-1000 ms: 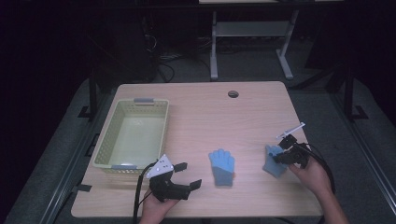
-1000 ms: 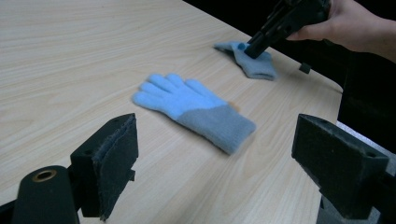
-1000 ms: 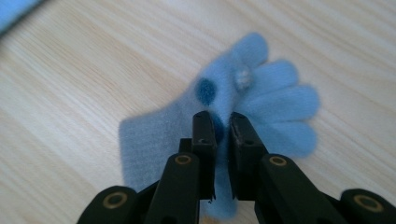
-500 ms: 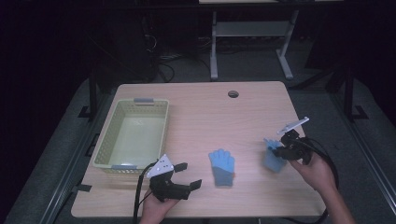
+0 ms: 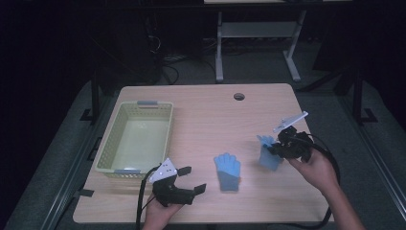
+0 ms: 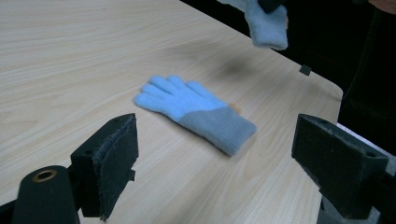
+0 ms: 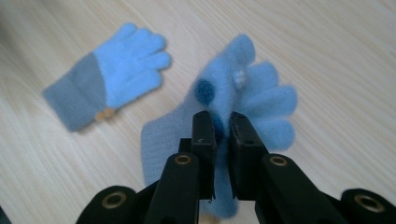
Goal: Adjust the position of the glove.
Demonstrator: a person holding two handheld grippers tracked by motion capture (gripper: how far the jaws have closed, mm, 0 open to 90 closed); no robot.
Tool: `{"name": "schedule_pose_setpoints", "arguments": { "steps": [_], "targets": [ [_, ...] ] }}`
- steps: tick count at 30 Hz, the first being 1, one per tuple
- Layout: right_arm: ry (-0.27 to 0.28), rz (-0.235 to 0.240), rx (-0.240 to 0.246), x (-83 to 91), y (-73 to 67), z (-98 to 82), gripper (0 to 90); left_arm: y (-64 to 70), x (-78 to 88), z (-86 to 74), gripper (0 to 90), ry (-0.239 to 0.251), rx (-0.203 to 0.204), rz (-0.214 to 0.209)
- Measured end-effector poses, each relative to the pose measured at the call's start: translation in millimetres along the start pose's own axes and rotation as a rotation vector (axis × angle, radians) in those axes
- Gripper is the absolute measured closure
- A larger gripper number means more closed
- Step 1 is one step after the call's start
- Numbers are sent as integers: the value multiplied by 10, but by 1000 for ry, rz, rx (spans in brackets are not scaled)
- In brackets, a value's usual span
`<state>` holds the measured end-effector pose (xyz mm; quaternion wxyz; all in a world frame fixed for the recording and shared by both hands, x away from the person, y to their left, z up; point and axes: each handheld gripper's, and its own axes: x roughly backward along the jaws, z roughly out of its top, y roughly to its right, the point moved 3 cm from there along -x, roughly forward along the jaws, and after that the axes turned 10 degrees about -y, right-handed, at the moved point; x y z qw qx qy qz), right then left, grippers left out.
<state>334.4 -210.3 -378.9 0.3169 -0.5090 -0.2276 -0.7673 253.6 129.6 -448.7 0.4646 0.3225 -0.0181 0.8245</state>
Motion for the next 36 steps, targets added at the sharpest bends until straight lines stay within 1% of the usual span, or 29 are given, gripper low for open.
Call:
{"name": "schedule_pose_setpoints", "arguments": {
  "steps": [3,8,11,14,17,20,21,24,26,28,30,31,34,35,36],
  "targets": [
    [6,11,30,18,-71,88,821,-6,-12,-8,141,-5,-2,0],
    [0,32,62,7,-166,203,820,0,0,2,141,-2,-5,0],
    [-5,49,87,-7,-229,266,820,-3,-12,-5,141,0,7,-11],
    [-3,61,106,-30,-282,322,820,-2,-13,-7,141,-4,-2,-10],
    [-5,81,129,-66,-346,386,819,1,0,1,141,0,-3,-8],
    [6,103,157,-97,-408,442,818,-8,4,3,141,3,-9,-4],
    [6,114,156,-106,-432,463,818,-8,2,0,141,2,-2,-5],
    [5,132,182,-169,-494,523,817,-13,6,0,141,0,-4,-3],
    [-3,147,202,-219,-541,554,815,-4,17,5,141,5,3,-3],
    [-30,169,226,-304,-601,577,813,-8,25,7,141,7,4,-3],
    [-37,172,233,-325,-615,581,813,-13,29,4,141,5,6,-2],
    [-52,185,241,-377,-641,591,813,-16,29,3,141,5,6,-2],
    [-57,196,244,-417,-666,600,812,-14,32,4,141,5,5,-1],
    [-62,190,253,-439,-676,606,812,-11,32,7,141,7,0,0],
    [-68,196,261,-469,-705,611,811,-10,32,8,141,8,0,1]
  ]
}}
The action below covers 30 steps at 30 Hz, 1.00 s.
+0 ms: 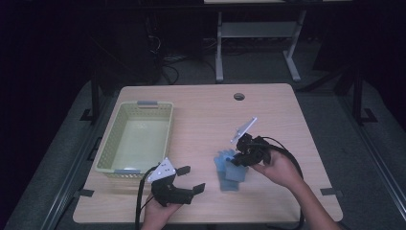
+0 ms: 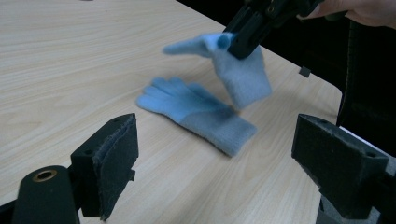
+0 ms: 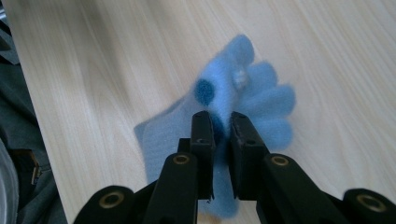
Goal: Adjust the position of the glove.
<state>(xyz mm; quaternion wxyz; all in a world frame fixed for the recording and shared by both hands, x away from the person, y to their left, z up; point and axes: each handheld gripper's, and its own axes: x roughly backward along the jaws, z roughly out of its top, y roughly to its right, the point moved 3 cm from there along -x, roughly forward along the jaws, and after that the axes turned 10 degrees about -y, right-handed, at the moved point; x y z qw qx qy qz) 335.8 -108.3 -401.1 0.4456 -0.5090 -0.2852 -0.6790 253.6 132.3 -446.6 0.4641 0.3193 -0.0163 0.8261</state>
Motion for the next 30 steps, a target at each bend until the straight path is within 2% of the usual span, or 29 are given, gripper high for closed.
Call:
{"name": "schedule_pose_setpoints", "arguments": {
  "steps": [4,13,19,26,30],
  "targets": [
    [-11,10,21,-73,-20,21,810,-2,1,-5,143,-3,1,3],
    [-39,44,33,-214,-30,64,807,-3,4,-2,143,1,6,3],
    [-48,70,43,-231,-50,72,804,-7,16,4,143,5,3,3],
    [-43,72,49,-229,-56,72,802,0,13,4,143,4,-1,4],
    [-62,78,39,-284,-56,69,794,-1,5,0,143,1,3,3]
  ]
}}
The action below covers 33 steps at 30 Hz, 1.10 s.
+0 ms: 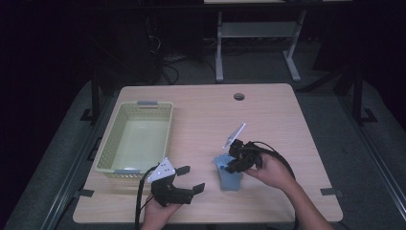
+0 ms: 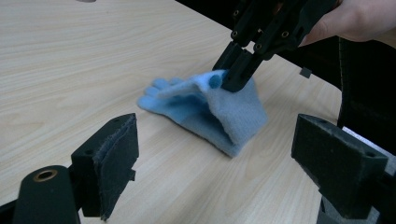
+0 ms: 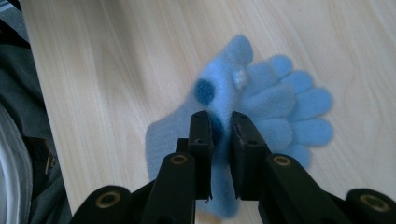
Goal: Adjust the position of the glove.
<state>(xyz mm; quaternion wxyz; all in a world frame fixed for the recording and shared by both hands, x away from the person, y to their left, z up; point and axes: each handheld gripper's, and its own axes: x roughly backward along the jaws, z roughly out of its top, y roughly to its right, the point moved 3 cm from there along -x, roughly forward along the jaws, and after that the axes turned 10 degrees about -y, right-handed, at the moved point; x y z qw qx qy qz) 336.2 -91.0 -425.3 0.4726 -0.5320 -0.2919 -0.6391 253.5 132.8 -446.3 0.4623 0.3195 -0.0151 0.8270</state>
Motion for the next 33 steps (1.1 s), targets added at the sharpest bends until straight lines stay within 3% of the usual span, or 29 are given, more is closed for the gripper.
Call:
{"name": "schedule_pose_setpoints", "arguments": {
  "steps": [6,19,25,30,33],
  "targets": [
    [1,0,-22,-71,37,-1,783,0,7,2,144,9,1,-3],
    [-28,-64,-23,-189,27,13,719,-7,22,0,144,2,-11,4],
    [-24,-80,-40,-216,50,14,639,-5,21,-1,144,2,-10,2],
    [25,-51,-61,-182,36,9,795,-5,10,-3,144,1,-5,4],
    [15,-47,-75,-225,40,19,825,3,11,-6,144,-1,-8,8]
  ]
}}
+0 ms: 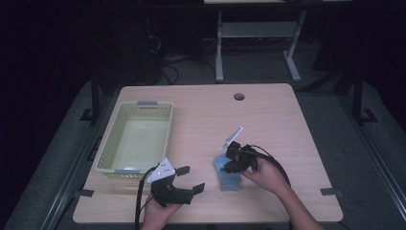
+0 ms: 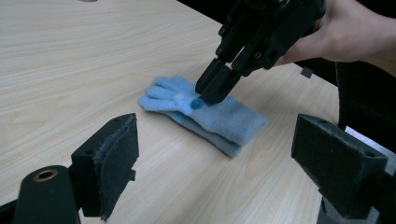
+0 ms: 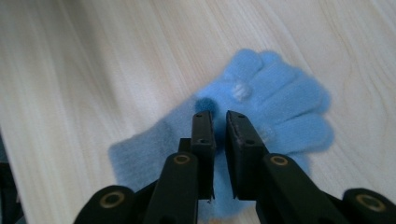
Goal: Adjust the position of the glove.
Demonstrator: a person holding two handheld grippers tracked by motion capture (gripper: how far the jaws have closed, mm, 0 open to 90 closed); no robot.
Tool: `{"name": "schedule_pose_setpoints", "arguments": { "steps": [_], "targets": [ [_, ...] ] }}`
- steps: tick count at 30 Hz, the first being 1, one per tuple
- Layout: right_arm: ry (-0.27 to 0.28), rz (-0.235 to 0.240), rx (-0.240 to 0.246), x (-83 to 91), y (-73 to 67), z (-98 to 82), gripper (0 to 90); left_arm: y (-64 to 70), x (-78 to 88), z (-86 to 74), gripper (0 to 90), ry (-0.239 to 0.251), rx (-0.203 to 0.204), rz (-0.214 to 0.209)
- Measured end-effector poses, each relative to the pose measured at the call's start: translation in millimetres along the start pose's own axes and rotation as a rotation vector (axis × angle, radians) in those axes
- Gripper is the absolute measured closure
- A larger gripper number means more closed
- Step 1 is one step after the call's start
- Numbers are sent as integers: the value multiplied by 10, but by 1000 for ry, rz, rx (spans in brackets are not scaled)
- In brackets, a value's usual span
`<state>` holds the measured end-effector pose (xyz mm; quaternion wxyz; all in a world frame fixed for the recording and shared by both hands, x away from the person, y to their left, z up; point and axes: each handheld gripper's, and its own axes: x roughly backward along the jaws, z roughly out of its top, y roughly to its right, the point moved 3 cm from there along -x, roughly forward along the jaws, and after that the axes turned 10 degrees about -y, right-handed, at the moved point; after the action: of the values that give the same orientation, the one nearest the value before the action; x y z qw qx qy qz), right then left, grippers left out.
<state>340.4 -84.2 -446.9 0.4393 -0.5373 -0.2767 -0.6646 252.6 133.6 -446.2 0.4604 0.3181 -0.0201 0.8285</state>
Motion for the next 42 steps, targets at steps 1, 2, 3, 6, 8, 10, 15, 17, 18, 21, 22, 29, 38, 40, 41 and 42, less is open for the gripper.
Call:
{"name": "schedule_pose_setpoints", "arguments": {
  "steps": [1,2,3,6,8,10,15,17,18,21,22,29,38,40,41,42],
  "targets": [
    [-3,4,-2,-16,2,4,827,8,-4,-2,144,2,7,-3],
    [-4,5,-7,-39,7,10,829,11,-7,-3,144,1,7,-2],
    [-9,9,-13,-64,11,12,831,15,-10,-5,144,1,9,-3],
    [-15,18,-24,-152,19,11,832,16,-18,-11,144,-5,12,-5],
    [1,27,-39,-160,23,7,822,14,-27,-16,144,-11,10,-5],
    [15,31,-49,-147,23,-7,752,17,-38,-16,144,-13,12,-5],
    [97,24,-120,-29,20,-105,523,24,-65,-24,149,-24,19,-3],
    [125,31,-151,4,27,-167,441,23,-96,-35,152,-39,34,0],
    [143,36,-170,24,29,-211,411,20,-104,-40,153,-50,38,-1],
    [167,56,-215,51,34,-301,373,25,-153,-49,183,-65,67,-15],
    [172,57,-233,61,33,-339,370,32,-166,-47,192,-72,72,-16],
    [244,77,-319,114,34,-533,355,113,-290,-13,203,-135,80,-23],
    [312,130,-451,95,-7,-736,344,55,-506,31,254,-211,208,-87],
    [337,133,-468,85,-5,-768,360,28,-558,43,254,-207,260,-109],
    [347,141,-487,78,-7,-784,365,12,-571,48,254,-198,276,-110],
    [355,149,-496,68,-2,-801,371,6,-580,55,254,-189,291,-109]
  ]
}}
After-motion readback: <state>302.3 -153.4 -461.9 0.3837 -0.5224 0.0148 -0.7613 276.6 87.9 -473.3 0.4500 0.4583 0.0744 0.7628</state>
